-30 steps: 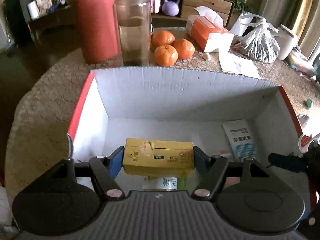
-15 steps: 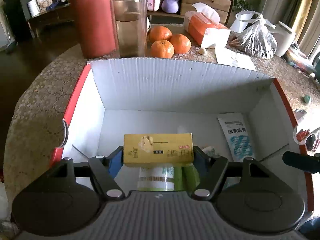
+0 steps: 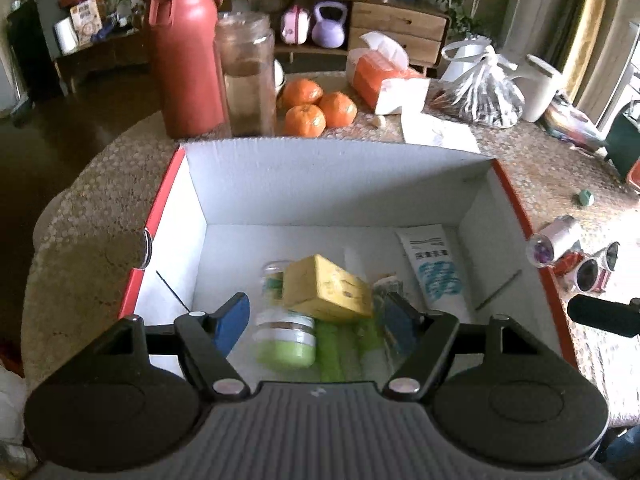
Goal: Organize rigid objects
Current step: 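Withdraw both tools from the box toward the remaining items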
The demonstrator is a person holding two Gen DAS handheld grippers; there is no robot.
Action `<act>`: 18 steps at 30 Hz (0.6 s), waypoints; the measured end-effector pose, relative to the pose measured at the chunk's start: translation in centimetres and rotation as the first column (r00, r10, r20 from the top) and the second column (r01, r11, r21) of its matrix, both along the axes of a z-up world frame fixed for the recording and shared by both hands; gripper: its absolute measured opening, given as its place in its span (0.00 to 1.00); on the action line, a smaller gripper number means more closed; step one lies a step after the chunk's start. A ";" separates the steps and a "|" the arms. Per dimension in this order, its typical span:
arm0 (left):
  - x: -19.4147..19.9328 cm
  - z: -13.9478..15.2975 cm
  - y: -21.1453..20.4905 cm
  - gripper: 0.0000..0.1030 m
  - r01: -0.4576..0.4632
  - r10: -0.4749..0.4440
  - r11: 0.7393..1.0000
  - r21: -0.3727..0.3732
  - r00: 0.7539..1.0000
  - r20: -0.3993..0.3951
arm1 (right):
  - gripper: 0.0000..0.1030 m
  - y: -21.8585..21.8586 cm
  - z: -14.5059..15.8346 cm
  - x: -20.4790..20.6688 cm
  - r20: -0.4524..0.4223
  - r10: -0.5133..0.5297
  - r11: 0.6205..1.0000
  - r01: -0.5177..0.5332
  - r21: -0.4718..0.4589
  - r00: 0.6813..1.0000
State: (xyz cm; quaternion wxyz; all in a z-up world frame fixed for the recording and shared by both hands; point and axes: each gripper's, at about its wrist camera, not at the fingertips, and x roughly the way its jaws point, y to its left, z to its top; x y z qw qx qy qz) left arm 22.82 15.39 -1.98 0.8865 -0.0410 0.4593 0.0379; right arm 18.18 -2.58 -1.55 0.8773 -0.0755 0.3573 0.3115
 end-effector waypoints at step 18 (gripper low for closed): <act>-4.9 4.3 -5.4 0.72 0.101 -0.097 0.995 -0.028 0.989 0.110 | 0.95 -6.4 3.3 -3.9 0.035 -0.054 0.989 0.048 0.141 0.998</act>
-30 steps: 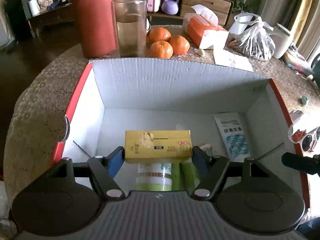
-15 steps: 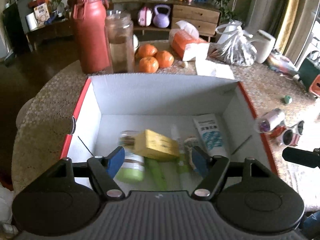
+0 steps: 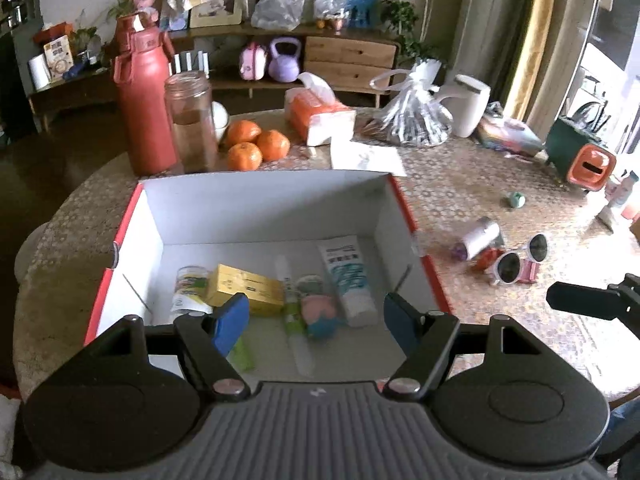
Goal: Organize rigid objects
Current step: 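Withdraw both tools from the box toward the remaining items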
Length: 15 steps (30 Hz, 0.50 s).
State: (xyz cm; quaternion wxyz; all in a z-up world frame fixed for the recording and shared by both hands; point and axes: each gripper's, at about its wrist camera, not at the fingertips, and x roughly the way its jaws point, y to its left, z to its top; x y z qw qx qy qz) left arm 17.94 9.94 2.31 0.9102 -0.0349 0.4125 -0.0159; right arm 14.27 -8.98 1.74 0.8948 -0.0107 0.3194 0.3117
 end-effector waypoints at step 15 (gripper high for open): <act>-1.6 0.6 -4.5 0.94 0.051 -0.049 0.998 -0.046 0.998 0.037 | 0.99 -6.2 -1.1 -2.2 -0.023 -0.063 0.996 0.065 0.068 0.998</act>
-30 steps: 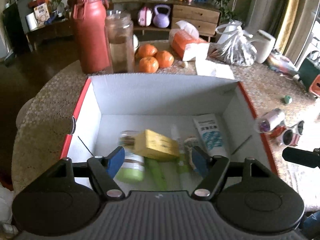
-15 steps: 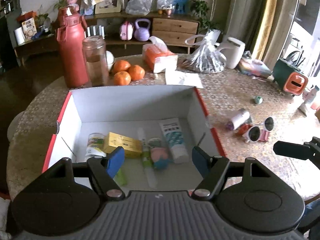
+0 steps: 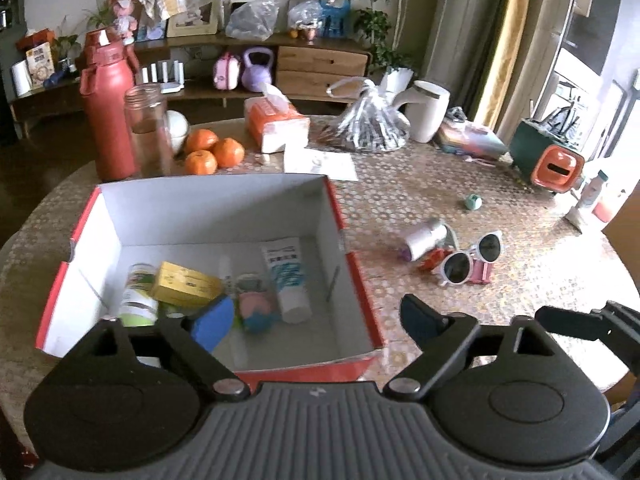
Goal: Organize rigid objects
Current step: 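Withdraw both tools from the box toward the remaining items, then grasp the silver labelled can with the left tool while the right tool grasps the white sunglasses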
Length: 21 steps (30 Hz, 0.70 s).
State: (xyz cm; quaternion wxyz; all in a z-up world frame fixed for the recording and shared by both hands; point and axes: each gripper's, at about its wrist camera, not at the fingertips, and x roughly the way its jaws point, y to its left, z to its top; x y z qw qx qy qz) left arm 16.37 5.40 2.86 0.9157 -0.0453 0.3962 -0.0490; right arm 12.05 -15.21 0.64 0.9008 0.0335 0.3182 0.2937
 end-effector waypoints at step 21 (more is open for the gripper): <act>5.1 -1.5 -8.6 0.98 0.112 -0.115 0.992 -0.055 0.992 -0.056 | 1.00 -11.5 -3.6 2.2 -0.094 -0.302 0.953 0.299 -0.047 0.949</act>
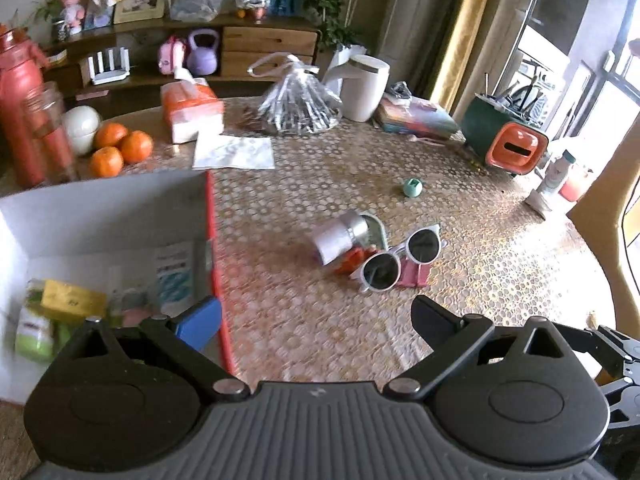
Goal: Organize rigid objects
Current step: 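Grasp the silver labelled can with the left tool while the right tool grasps the white sunglasses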
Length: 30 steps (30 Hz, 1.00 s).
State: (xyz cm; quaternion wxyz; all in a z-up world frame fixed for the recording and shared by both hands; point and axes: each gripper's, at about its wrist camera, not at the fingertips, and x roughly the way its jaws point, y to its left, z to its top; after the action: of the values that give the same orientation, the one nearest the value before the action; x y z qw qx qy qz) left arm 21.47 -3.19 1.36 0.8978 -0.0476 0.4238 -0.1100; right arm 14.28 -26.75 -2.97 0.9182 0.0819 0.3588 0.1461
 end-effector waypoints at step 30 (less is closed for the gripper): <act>14.6 -6.5 -6.5 0.98 -0.012 0.031 0.993 0.114 0.986 -0.164 | 0.87 -0.6 -4.7 11.2 0.025 0.060 0.974 -0.053 -0.222 0.998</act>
State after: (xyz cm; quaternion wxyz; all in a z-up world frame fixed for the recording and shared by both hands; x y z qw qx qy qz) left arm 36.11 -9.65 -5.15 0.8618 -0.0105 0.5020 -0.0721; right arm 25.46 -27.33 -7.69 0.9226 -0.0334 0.3607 0.1327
